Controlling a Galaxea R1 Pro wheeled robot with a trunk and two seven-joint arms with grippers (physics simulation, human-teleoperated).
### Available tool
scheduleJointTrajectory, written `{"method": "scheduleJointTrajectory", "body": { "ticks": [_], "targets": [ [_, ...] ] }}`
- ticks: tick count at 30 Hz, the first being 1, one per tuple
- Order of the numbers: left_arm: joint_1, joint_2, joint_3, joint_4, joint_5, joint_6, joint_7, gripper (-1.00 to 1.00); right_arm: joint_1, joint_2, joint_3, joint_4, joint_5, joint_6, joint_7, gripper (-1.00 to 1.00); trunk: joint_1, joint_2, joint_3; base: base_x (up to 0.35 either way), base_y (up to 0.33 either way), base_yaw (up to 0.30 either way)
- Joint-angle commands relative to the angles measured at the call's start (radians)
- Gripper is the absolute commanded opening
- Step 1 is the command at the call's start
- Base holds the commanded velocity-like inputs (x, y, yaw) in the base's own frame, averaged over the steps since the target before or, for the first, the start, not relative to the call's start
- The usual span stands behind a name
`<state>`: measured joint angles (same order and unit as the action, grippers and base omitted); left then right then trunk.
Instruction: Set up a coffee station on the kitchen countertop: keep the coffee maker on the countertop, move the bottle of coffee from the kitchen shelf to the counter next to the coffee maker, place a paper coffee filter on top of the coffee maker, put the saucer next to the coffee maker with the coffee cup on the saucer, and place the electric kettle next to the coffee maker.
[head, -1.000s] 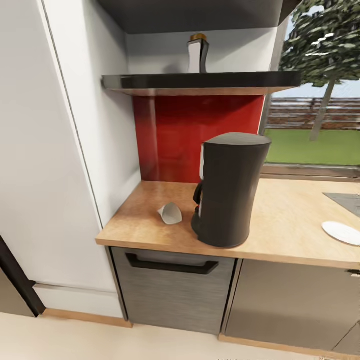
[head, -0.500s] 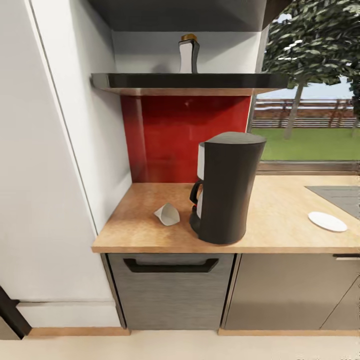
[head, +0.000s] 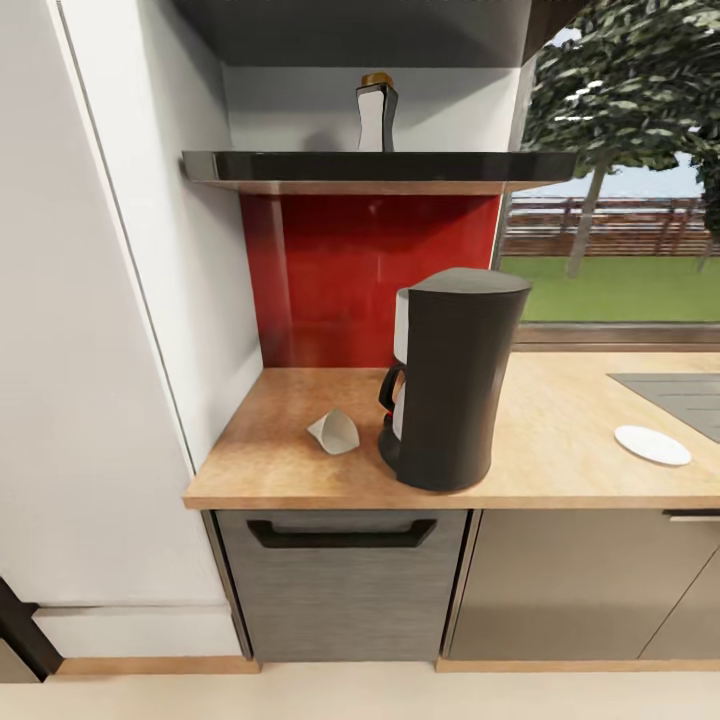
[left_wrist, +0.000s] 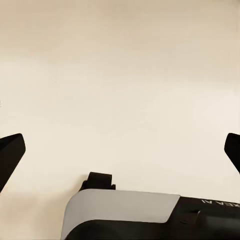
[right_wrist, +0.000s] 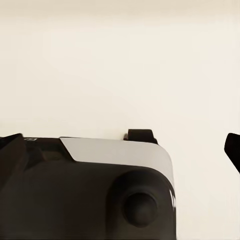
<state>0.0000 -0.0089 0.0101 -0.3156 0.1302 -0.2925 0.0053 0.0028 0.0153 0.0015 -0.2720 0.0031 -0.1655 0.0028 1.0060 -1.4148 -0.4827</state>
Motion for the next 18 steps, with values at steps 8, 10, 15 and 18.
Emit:
{"method": "scheduleJointTrajectory", "body": {
  "ticks": [8,10,15,18],
  "targets": [
    [0.000,0.000,0.001,0.000,0.005,-0.002,0.002,1.00,0.000,0.000,0.000,-0.001,0.001,-0.002,0.000,1.00,-0.031,0.056,0.024,0.000,0.000,0.000],
    [0.000,0.000,0.001,0.000,0.005,-0.002,0.002,1.00,0.000,0.000,0.000,-0.001,0.001,-0.002,0.000,1.00,-0.038,0.070,0.031,0.000,0.000,0.000],
    [0.000,0.000,0.001,0.000,0.005,-0.002,0.002,1.00,0.000,0.000,0.000,-0.001,0.001,-0.002,0.000,1.00,-0.058,0.105,0.046,0.000,0.000,0.000],
    [0.000,0.000,0.001,0.000,0.005,-0.002,0.002,1.00,0.000,0.000,0.000,-0.001,0.001,-0.002,0.000,1.00,-0.069,0.126,0.056,0.000,0.000,0.000]
  ]
}}
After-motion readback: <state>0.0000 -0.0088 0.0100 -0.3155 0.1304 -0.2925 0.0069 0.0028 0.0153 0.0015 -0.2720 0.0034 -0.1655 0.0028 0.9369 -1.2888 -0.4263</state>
